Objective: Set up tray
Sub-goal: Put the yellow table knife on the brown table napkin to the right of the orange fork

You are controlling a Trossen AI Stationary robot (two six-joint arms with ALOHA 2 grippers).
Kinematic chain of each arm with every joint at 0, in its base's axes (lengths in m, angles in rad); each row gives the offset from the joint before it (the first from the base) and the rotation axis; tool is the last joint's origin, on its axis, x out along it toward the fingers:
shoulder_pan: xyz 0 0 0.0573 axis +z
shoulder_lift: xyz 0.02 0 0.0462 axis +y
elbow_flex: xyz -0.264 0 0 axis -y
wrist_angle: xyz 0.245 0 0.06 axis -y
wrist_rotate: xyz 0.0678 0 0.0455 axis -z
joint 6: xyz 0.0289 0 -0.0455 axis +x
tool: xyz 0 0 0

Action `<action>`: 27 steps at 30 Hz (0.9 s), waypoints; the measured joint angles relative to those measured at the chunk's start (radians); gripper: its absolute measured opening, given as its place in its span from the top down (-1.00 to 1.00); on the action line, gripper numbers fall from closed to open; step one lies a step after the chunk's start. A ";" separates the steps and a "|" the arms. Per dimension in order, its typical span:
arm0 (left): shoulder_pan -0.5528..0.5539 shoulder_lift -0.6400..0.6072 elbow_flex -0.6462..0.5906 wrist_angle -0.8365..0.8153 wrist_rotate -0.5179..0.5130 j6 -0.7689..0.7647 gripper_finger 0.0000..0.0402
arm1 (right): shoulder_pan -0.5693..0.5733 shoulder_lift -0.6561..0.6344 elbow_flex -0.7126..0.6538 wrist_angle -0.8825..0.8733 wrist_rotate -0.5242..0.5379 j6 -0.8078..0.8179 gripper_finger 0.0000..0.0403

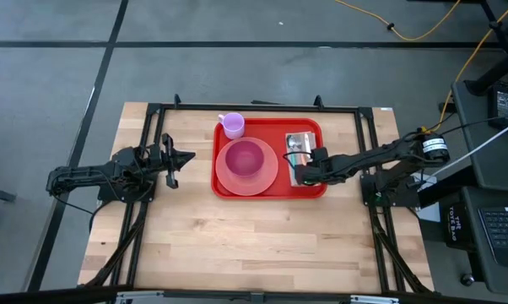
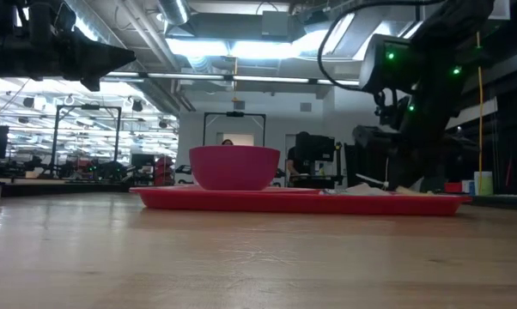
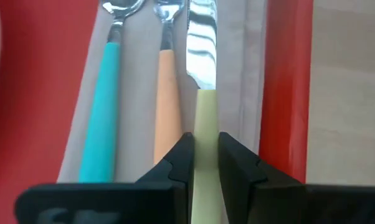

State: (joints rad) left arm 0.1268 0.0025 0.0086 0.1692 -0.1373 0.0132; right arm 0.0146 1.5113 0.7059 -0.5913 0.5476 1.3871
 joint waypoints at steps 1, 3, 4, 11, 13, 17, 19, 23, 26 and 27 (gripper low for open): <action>0.000 0.000 0.000 0.000 0.000 0.000 0.98 | -0.007 0.003 0.000 0.000 0.000 0.000 0.74; 0.000 0.000 0.000 0.000 0.000 0.000 0.98 | -0.020 0.011 0.000 0.006 0.000 -0.003 0.74; 0.000 0.000 0.000 0.000 0.000 0.000 0.98 | -0.026 0.015 0.000 0.010 -0.001 -0.004 0.74; 0.000 0.000 0.000 0.000 0.000 0.000 0.98 | -0.061 0.037 0.000 0.050 -0.034 -0.038 0.74; 0.000 0.000 0.000 0.000 0.000 0.000 0.98 | -0.067 0.041 0.000 0.050 -0.034 -0.038 0.74; 0.000 0.000 0.000 0.000 0.000 0.000 0.98 | -0.072 0.041 0.000 0.049 -0.034 -0.038 0.74; 0.000 0.000 0.000 0.000 0.000 0.000 0.98 | -0.072 0.041 0.000 0.049 -0.030 -0.038 0.74; 0.000 0.000 0.000 0.000 0.000 0.000 0.98 | -0.072 0.041 0.000 0.049 -0.026 -0.038 0.74; 0.000 0.000 0.000 0.000 0.000 0.000 0.98 | -0.072 0.041 0.000 0.049 -0.021 -0.038 0.74; 0.000 0.000 0.000 0.000 0.000 0.000 0.98 | -0.072 0.041 0.000 0.049 -0.020 -0.038 0.74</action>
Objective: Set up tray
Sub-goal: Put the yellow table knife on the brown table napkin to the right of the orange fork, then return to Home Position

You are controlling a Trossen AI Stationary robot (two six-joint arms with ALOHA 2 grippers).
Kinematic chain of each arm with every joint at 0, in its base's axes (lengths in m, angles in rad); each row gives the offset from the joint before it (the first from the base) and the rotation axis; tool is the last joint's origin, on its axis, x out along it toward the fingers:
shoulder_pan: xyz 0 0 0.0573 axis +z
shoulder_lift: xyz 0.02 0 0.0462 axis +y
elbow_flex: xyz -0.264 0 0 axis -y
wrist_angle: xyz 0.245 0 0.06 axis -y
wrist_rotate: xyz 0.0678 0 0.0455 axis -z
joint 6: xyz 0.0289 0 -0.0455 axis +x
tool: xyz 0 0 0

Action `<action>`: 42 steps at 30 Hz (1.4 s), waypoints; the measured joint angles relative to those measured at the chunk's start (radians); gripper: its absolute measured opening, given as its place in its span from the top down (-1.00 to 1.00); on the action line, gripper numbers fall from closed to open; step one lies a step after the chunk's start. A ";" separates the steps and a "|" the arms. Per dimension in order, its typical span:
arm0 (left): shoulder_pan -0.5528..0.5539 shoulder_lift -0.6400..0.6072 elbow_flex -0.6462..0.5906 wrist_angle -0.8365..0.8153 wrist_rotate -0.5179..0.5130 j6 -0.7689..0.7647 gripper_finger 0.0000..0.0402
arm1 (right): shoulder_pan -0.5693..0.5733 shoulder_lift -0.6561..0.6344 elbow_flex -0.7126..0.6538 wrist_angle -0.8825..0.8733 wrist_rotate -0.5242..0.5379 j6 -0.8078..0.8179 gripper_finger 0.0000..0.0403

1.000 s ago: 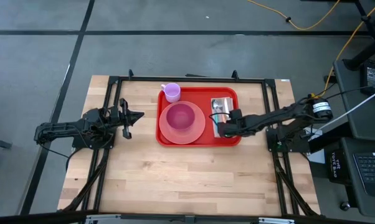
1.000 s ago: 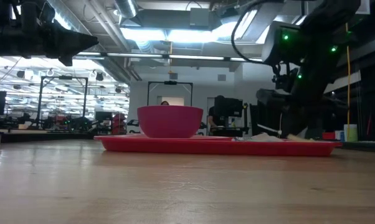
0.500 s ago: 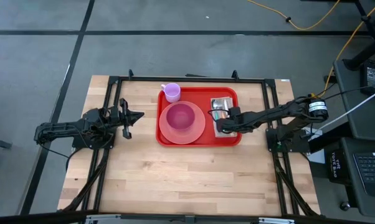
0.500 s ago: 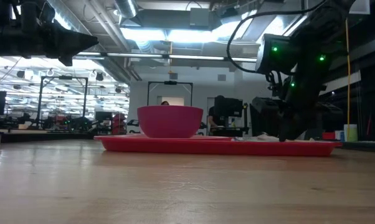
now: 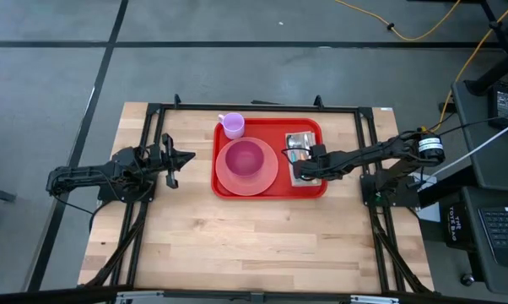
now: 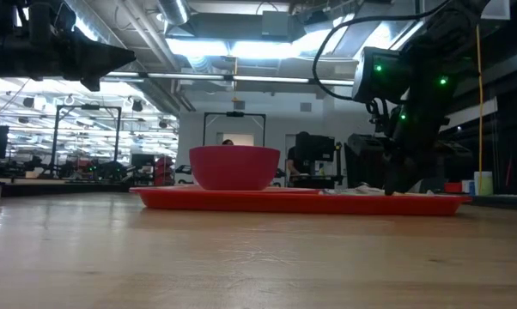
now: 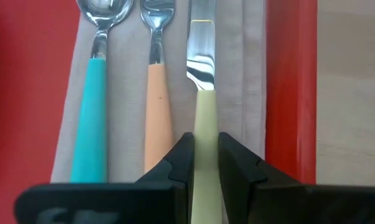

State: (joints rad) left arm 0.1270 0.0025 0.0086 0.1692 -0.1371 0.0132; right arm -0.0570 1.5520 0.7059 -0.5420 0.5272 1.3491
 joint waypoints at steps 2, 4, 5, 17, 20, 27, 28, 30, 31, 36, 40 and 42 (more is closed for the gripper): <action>0.000 0.000 0.000 0.000 0.000 0.000 0.98 | 0.000 0.000 0.000 0.000 0.002 0.000 0.74; 0.000 0.000 0.000 0.000 0.000 0.000 0.98 | 0.000 0.000 0.000 0.000 0.002 0.000 0.74; 0.000 0.000 0.000 0.000 0.000 0.000 0.98 | 0.000 0.000 0.000 0.000 0.003 0.000 0.74; 0.000 0.000 0.000 0.000 0.000 0.000 0.98 | 0.000 0.000 0.000 -0.001 0.021 0.004 0.60; 0.000 0.000 0.000 0.000 0.000 0.000 0.98 | 0.000 -0.001 0.000 -0.001 0.021 0.004 0.51; 0.000 0.000 0.000 0.026 0.000 0.000 0.98 | 0.000 -0.001 0.000 0.002 0.021 0.004 0.46; 0.000 0.000 0.000 0.030 0.000 0.000 0.98 | 0.000 -0.001 0.000 0.005 0.021 0.004 0.46; 0.000 0.000 0.000 0.038 0.000 0.000 0.98 | 0.000 -0.001 0.000 0.008 0.021 0.004 0.46; 0.000 0.000 0.000 0.037 0.000 0.000 0.98 | 0.000 -0.001 0.000 0.007 0.020 0.004 0.46; 0.000 0.000 0.000 0.037 0.001 0.000 0.98 | 0.000 -0.044 0.000 -0.002 -0.002 -0.017 0.46; 0.000 0.000 0.000 0.037 0.001 0.000 0.98 | 0.000 -0.117 0.000 -0.013 -0.014 -0.090 0.46; 0.000 0.000 0.000 0.037 0.000 0.000 0.98 | 0.000 -0.162 0.000 -0.013 -0.014 -0.134 0.45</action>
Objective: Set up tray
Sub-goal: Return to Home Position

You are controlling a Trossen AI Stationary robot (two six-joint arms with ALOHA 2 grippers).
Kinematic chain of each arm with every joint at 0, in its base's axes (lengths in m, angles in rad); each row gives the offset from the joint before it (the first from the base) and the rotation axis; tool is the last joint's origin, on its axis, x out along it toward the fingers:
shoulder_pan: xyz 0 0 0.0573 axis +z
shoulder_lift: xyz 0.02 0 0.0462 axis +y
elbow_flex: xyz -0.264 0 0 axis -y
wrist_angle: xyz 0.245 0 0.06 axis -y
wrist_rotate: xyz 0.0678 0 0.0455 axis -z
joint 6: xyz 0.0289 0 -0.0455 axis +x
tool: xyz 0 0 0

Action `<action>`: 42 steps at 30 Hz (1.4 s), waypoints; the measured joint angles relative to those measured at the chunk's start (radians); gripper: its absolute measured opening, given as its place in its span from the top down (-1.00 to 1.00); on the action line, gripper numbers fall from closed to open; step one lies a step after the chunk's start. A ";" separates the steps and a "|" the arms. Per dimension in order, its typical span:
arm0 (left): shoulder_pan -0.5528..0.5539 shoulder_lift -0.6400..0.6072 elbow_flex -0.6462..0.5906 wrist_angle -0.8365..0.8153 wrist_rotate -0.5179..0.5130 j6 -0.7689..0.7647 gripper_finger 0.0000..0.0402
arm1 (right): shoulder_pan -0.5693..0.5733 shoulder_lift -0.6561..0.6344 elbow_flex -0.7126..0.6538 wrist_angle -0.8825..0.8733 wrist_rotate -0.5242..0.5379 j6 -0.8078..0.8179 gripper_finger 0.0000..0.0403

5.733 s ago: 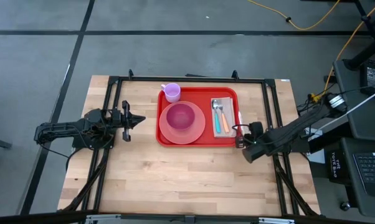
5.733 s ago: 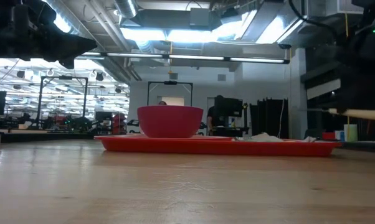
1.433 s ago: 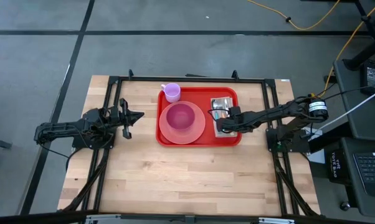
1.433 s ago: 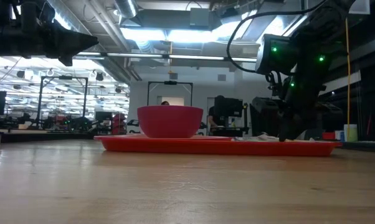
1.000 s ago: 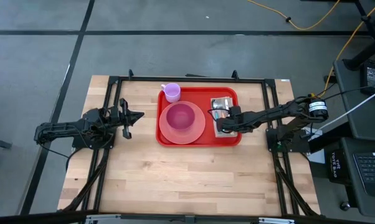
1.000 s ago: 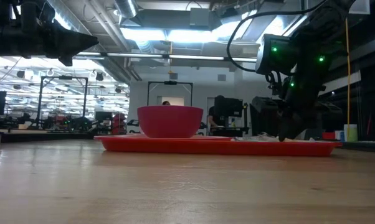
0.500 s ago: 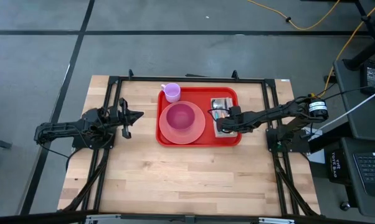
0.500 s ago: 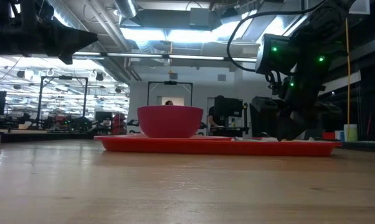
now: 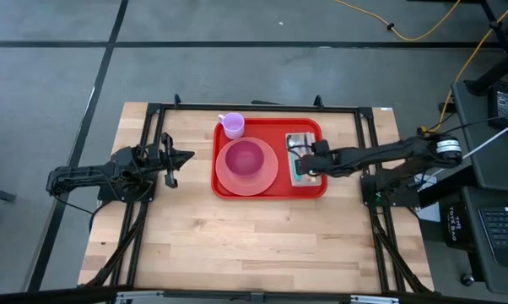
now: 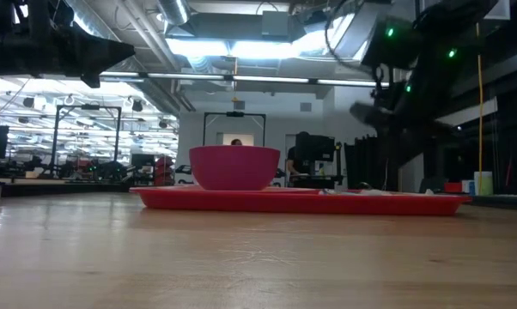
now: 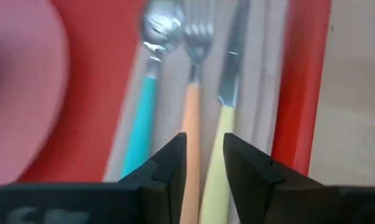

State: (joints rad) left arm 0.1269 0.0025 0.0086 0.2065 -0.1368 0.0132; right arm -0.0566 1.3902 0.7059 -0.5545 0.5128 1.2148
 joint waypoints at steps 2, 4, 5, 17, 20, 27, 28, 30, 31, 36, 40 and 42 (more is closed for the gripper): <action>0.000 0.000 0.000 0.000 -0.001 0.000 0.98 | 0.000 -0.048 0.000 0.001 0.000 -0.057 0.45; 0.000 0.000 0.000 0.000 -0.001 -0.002 0.98 | 0.000 -0.098 0.000 0.003 -0.001 -0.120 0.45; 0.000 0.000 0.000 0.000 -0.001 -0.009 0.98 | 0.000 -0.120 0.000 0.011 0.000 -0.167 0.46; -0.001 0.001 0.000 -0.034 0.005 -0.027 0.98 | 0.094 -0.251 0.001 0.250 0.070 -0.682 0.93; -0.001 0.001 0.000 -0.037 0.021 -0.002 0.98 | 0.107 -0.251 -0.003 0.295 0.066 -0.766 0.97; -0.001 0.001 0.000 -0.055 0.087 0.061 0.98 | 0.135 -0.251 -0.165 0.706 -0.015 -0.961 0.96; -0.001 0.001 0.000 -0.057 0.087 0.061 0.98 | 0.135 -0.251 -0.199 0.781 -0.029 -0.987 0.97; -0.001 0.001 0.000 -0.077 0.091 0.061 0.98 | 0.135 -0.251 -0.265 0.928 -0.054 -1.023 0.98; -0.001 0.001 0.000 -0.092 0.100 0.060 0.98 | 0.135 -0.251 -0.295 0.992 -0.062 -1.038 0.98; -0.001 0.000 0.000 -0.119 0.130 0.052 0.98 | 0.135 -0.251 -0.414 1.210 -0.068 -1.068 0.97; -0.001 0.000 0.000 -0.125 0.129 0.060 0.98 | 0.135 -0.258 -0.460 1.277 -0.115 -1.116 0.98; -0.001 0.000 0.000 -0.132 0.129 0.061 0.98 | 0.132 -0.274 -0.469 1.289 -0.138 -1.145 0.98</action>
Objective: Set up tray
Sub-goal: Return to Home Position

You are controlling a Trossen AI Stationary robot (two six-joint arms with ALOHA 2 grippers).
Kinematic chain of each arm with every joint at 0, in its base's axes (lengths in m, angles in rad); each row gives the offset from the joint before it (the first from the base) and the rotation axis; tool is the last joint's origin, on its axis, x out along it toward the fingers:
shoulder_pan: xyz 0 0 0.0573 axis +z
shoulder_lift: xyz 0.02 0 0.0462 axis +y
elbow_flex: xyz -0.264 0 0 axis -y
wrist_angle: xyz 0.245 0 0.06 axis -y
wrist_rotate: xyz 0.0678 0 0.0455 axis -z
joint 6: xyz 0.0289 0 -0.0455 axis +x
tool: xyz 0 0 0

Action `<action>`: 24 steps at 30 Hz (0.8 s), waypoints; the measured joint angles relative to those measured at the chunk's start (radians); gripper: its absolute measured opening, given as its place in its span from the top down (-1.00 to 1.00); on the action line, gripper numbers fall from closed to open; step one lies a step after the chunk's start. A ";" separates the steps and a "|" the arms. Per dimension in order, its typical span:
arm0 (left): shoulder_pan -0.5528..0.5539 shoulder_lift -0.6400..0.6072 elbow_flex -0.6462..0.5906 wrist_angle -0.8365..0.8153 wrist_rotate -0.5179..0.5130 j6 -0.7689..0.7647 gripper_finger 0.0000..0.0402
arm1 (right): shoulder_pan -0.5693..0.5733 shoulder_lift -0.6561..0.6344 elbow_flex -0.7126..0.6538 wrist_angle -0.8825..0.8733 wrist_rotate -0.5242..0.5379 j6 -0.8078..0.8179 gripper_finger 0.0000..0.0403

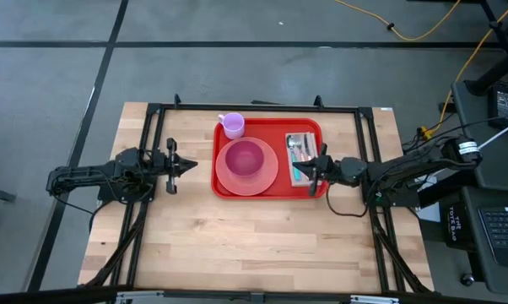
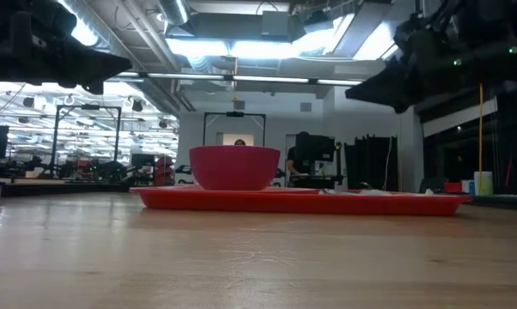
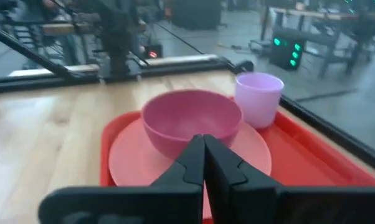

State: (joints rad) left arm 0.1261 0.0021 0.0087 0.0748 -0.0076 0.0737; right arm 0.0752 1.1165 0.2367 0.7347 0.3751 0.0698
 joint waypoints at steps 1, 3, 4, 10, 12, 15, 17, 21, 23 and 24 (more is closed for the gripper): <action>0.000 0.000 0.000 0.001 0.000 0.000 0.98 | -0.006 -0.014 0.000 -0.001 -0.020 -0.015 0.97; 0.000 0.000 0.000 0.005 0.000 0.000 0.98 | -0.020 -0.053 0.000 -0.013 -0.078 -0.051 0.97; 0.000 0.000 0.000 0.007 0.000 0.000 0.98 | -0.029 -0.078 0.000 -0.022 -0.106 -0.071 0.97; 0.000 0.000 0.000 -0.001 0.000 -0.008 0.98 | -0.083 -0.278 0.000 -0.192 -0.154 -0.134 0.98; 0.000 0.000 0.000 -0.003 0.000 -0.008 0.98 | -0.094 -0.340 0.000 -0.280 -0.175 -0.134 0.97; 0.000 0.000 0.000 -0.004 -0.001 -0.008 0.98 | -0.100 -0.429 0.000 -0.388 -0.207 -0.149 0.97; 0.000 0.000 0.000 -0.004 -0.001 -0.008 0.98 | -0.100 -0.489 0.000 -0.449 -0.213 -0.165 0.98; 0.000 0.000 0.000 -0.004 -0.004 -0.007 0.98 | -0.100 -0.584 0.000 -0.531 -0.213 -0.178 0.98; 0.000 0.000 0.000 -0.004 -0.012 0.002 0.98 | -0.100 -0.611 0.000 -0.560 -0.221 -0.176 0.97; 0.000 0.000 0.000 -0.004 -0.021 0.009 0.98 | -0.100 -0.619 0.000 -0.576 -0.230 -0.177 0.97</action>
State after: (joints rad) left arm 0.1261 0.0021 0.0086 0.0708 -0.0283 0.0824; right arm -0.0246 0.4978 0.2367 0.1591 0.1453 -0.1069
